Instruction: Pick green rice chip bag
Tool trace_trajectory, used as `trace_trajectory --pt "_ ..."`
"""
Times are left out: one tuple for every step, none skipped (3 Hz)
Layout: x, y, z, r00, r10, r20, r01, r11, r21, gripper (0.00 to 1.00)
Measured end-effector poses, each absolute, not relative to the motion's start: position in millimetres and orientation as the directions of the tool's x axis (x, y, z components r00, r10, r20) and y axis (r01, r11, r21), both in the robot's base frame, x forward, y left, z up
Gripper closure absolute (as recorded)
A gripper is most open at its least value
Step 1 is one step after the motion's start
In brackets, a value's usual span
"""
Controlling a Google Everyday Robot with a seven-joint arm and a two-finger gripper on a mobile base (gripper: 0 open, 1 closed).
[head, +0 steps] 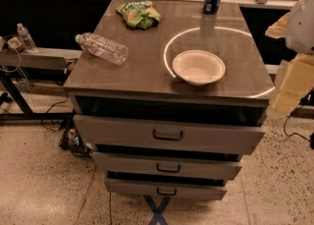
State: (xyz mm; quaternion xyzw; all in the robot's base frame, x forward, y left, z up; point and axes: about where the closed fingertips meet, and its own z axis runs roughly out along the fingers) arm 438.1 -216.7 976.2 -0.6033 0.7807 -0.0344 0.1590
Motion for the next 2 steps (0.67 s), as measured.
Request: trace_trajectory --pt "438.1 -216.6 976.2 -0.221 -0.953 -0.207 -0.931 0.27 -0.246 0.0" --pt "472.7 -199.4 974.8 -0.191 -0.946 -0.263 -0.927 0.262 -0.269 0.0"
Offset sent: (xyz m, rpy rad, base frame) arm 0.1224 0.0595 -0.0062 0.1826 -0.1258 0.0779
